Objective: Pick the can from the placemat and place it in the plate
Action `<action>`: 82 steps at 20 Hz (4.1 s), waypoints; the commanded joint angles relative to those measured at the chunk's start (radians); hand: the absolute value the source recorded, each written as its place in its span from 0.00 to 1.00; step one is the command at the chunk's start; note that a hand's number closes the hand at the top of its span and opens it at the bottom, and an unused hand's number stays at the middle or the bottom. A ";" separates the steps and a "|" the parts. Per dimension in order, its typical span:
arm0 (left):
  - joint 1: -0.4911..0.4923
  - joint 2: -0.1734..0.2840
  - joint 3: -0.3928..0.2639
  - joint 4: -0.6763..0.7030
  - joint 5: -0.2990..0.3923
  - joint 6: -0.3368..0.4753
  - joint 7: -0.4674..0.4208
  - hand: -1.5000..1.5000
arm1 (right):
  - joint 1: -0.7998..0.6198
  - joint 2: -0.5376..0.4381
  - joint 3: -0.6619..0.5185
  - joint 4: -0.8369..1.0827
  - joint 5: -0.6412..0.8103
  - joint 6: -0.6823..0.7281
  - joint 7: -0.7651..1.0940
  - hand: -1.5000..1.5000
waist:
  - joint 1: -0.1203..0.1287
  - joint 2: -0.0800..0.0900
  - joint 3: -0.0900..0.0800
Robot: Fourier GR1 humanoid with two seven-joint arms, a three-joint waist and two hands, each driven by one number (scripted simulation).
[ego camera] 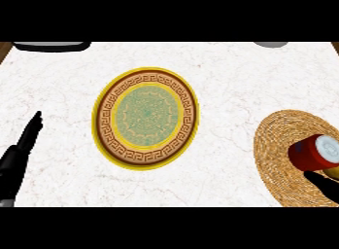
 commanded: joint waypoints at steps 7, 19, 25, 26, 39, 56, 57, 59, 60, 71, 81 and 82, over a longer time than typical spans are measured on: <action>0.010 -0.059 0.017 0.013 -0.052 0.006 -0.004 0.50 | -0.066 -0.019 -0.052 0.049 -0.123 0.163 0.065 0.00 | -0.020 -0.006 0.003; 0.044 -0.054 0.072 -0.066 -0.062 -0.072 0.024 0.50 | -0.238 0.085 0.044 0.246 -0.032 0.151 0.087 0.00 | -0.010 -0.005 0.003; -0.045 -0.104 0.096 0.034 -0.104 -0.088 0.046 0.50 | -0.235 0.090 -0.053 0.398 -0.135 0.169 -0.118 0.00 | -0.019 -0.004 0.003; 0.032 -0.092 0.120 -0.021 -0.110 -0.094 0.018 0.50 | -0.214 0.070 -0.066 0.305 -0.124 0.205 -0.042 0.00 | -0.017 -0.006 0.003; 0.030 -0.136 0.180 -0.009 -0.147 -0.152 0.004 0.50 | -0.272 0.105 -0.075 0.379 -0.050 0.188 -0.164 1.00 | -0.017 -0.005 0.003; -0.007 -0.148 0.179 0.024 -0.161 -0.147 -0.009 0.50 | -0.625 -0.259 0.207 0.555 0.182 0.546 -0.723 1.00 | -0.014 -0.006 0.002; 0.026 -0.168 0.142 -0.065 -0.189 -0.121 0.038 0.50 | -0.667 -0.284 0.163 0.642 0.185 0.509 -0.795 1.00 | -0.003 -0.005 0.004; 0.049 -0.159 0.167 -0.031 -0.158 -0.151 -0.011 0.50 | -0.619 -0.265 0.168 0.565 0.203 0.428 -0.854 1.00 | -0.011 -0.006 0.003; 0.012 -0.160 0.177 0.009 -0.180 -0.124 0.000 0.50 | -0.614 -0.266 0.167 0.438 0.172 0.466 -0.809 1.00 | -0.027 -0.009 0.002; 0.011 -0.150 0.192 -0.033 -0.174 -0.169 0.040 0.50 | -0.793 -0.133 0.252 0.186 0.043 0.646 -0.733 1.00 | -0.008 -0.007 0.002; 0.009 -0.186 0.196 -0.011 -0.205 -0.163 -0.008 0.50 | -1.087 0.203 0.409 0.410 0.169 0.636 -0.510 1.00 | -0.001 -0.004 0.002; 0.024 -0.191 0.178 -0.065 -0.217 -0.164 0.051 0.50 | -1.112 0.208 0.380 0.435 0.147 0.665 -0.511 1.00 | -0.003 -0.005 0.003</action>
